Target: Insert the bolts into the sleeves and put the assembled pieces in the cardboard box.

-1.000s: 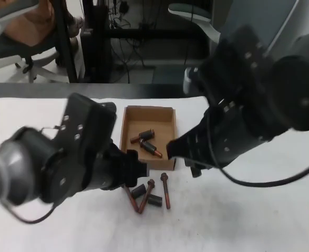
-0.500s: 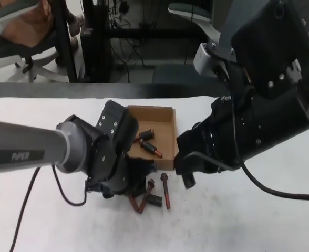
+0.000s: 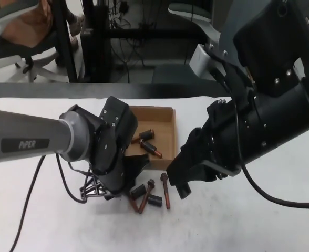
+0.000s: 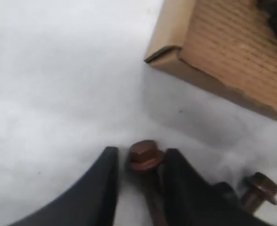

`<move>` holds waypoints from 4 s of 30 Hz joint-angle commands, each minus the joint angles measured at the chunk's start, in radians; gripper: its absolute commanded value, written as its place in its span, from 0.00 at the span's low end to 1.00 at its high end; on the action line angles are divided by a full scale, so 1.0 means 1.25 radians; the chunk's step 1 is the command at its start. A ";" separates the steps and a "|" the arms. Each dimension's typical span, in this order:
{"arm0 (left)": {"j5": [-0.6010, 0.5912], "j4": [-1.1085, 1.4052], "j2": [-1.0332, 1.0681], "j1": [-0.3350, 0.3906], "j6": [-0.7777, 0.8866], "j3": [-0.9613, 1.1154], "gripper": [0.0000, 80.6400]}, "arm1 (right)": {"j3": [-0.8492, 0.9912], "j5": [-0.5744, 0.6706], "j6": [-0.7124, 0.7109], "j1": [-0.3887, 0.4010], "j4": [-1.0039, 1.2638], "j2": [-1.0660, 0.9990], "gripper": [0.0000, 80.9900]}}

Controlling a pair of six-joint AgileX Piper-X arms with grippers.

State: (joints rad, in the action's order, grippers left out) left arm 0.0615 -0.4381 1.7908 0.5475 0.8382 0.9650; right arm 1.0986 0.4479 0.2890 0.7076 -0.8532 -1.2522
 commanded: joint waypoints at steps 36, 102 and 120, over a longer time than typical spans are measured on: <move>-0.321 0.567 -0.783 0.076 -0.620 -0.315 0.02 | -0.486 -0.502 -0.236 0.160 0.683 0.355 0.01; -0.199 0.336 -0.903 0.041 -0.660 -0.313 0.47 | -0.556 -0.427 -0.214 0.076 1.105 0.102 0.01; 0.041 -0.168 -1.364 -0.014 -0.796 -0.315 0.02 | 0.002 -0.416 -0.191 -0.091 0.723 -0.455 0.01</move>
State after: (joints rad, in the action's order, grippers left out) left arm 0.1008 -0.5919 0.1215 0.5330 -0.1475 0.5718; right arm 1.0246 -0.0650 0.0393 0.6240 0.1063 -1.7732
